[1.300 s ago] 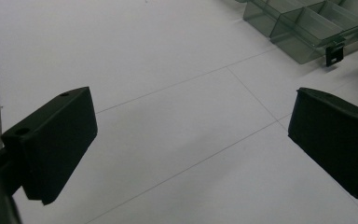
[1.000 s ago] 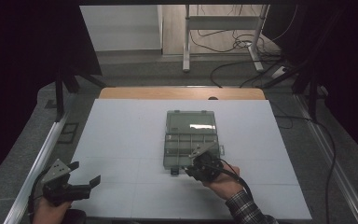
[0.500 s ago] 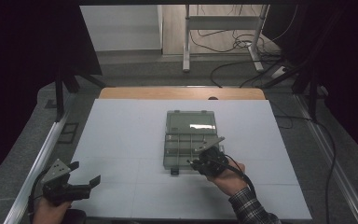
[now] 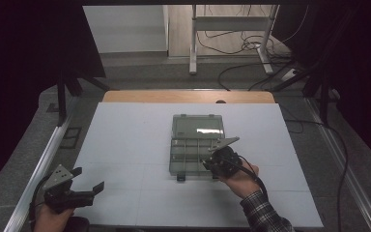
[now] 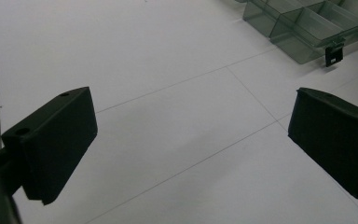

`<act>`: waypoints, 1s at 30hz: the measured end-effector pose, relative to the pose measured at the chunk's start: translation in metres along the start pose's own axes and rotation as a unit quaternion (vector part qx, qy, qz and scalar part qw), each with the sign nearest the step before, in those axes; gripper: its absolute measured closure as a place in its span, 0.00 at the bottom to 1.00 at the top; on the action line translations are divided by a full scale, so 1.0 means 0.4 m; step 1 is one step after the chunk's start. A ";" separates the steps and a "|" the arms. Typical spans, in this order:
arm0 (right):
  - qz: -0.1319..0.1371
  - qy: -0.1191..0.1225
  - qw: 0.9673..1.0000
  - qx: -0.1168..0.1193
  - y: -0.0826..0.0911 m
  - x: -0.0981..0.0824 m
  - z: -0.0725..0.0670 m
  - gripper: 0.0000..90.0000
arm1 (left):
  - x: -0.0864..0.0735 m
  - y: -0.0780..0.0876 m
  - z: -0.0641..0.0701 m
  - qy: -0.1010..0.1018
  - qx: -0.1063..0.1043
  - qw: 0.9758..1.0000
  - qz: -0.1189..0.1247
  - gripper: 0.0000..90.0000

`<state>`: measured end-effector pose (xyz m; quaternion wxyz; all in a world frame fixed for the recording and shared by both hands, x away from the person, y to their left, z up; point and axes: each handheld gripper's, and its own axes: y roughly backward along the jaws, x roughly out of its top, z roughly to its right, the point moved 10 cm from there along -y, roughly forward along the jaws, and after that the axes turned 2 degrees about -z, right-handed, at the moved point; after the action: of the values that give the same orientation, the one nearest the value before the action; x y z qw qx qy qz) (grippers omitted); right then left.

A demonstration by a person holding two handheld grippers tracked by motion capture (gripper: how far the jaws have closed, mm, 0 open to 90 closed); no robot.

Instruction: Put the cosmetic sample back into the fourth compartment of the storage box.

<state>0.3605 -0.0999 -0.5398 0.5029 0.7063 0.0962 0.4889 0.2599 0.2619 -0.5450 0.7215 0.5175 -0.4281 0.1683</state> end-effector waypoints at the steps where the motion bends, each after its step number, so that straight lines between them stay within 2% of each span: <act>1: 0.000 -0.001 1.000 -0.001 0.000 0.000 0.002 0.89 | 0.000 0.000 0.000 0.001 -0.001 1.000 0.000 0.02; 12: 0.002 -0.018 1.000 -0.021 -0.002 -0.001 0.048 0.89 | 0.000 0.000 0.000 0.001 -0.001 1.000 -0.001 0.02; 21: 0.005 -0.027 0.999 -0.027 -0.005 0.000 0.075 0.89 | 0.000 -0.001 0.000 0.003 -0.001 1.000 -0.001 0.02; 30: 0.005 -0.042 0.998 -0.041 -0.010 0.003 0.117 0.89 | 0.000 -0.001 -0.001 0.004 -0.002 1.000 -0.001 0.02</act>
<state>0.3994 -0.1262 -0.5433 0.5326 0.7054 0.0508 0.4650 0.2604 0.2619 -0.5455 0.7245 0.5158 -0.4248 0.1692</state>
